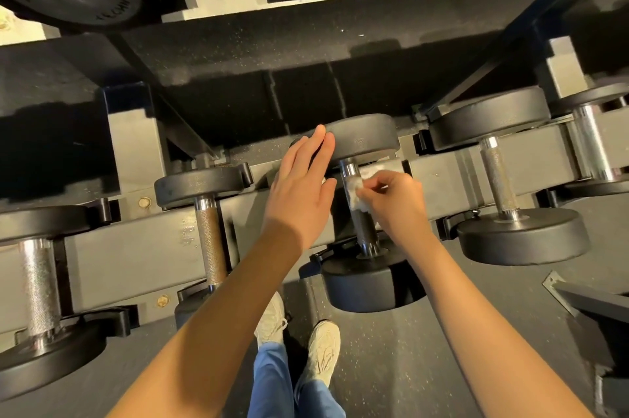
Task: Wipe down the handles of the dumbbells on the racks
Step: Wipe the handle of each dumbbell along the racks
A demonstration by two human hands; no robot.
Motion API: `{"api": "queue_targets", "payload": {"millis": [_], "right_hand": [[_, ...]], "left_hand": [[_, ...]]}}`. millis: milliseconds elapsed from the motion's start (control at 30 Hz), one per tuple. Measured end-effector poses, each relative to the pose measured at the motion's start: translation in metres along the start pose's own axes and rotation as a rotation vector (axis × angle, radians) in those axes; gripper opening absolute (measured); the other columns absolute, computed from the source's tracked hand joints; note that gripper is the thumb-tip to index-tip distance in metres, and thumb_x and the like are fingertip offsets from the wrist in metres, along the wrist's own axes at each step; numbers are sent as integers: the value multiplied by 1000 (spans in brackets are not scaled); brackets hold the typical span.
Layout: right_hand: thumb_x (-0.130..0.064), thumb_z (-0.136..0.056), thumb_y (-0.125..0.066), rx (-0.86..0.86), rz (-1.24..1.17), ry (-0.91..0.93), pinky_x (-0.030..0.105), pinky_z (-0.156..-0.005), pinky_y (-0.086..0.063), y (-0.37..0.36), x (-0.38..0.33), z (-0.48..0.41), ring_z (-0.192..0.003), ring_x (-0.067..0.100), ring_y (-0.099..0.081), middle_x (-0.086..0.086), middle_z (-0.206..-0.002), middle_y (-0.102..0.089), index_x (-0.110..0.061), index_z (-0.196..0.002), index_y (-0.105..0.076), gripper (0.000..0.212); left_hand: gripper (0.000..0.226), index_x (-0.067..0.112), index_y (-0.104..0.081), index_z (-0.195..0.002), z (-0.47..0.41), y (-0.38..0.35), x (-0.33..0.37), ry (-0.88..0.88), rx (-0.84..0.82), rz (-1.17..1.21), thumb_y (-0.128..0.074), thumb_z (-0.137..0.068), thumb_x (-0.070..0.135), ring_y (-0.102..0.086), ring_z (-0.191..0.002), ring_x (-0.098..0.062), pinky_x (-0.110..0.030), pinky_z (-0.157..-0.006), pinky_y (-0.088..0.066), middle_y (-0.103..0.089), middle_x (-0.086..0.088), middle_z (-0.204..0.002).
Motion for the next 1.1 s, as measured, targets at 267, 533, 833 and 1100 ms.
{"api": "queue_targets", "payload": {"millis": [267,533,833,1100], "right_hand": [[-21,-87,-68,-169,50,-54,24,-74,-49,17,26,40,-77,9,-62,-9,-78,-66,-20,-85,-72,4],[-8,-88,-65,-31,-387,-2,14,-72,-50,24,14,50,-74,1,-65,-17,-77,-68,-27,-93,-72,21],[-18,-97,-51,-33,-18,78,20,-104,-37,23,28,61,-118,-1,-49,-10,-128,-58,-19,-130,-58,34],[-28,-98,-46,48,-5,-30,26,-83,-42,21,30,66,-92,7,-55,-1,-109,-68,-16,-118,-65,30]], "left_hand": [[31,12,-57,-128,27,-3,3,-20,190,184,-50,-98,13,-47,-101,-3,-24,-88,-45,-51,8,-108],[23,27,-62,-113,35,-37,26,293,-219,658,-57,-95,16,-61,-83,4,-5,-74,-46,-66,7,-97],[14,15,-62,-78,19,-35,-1,484,225,631,-61,-92,17,-53,-62,-3,-15,-61,-45,-61,-3,-72],[25,4,-52,-77,3,-58,6,552,169,541,-56,-96,21,-43,-46,2,-7,-43,-35,-44,0,-63]]}}
Point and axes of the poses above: each hand's wrist, its own z-axis away from the middle knuckle, its own y-axis out of the back of the hand, x = y × z, the point moved 3 cm from there along -z, towards the middle knuckle
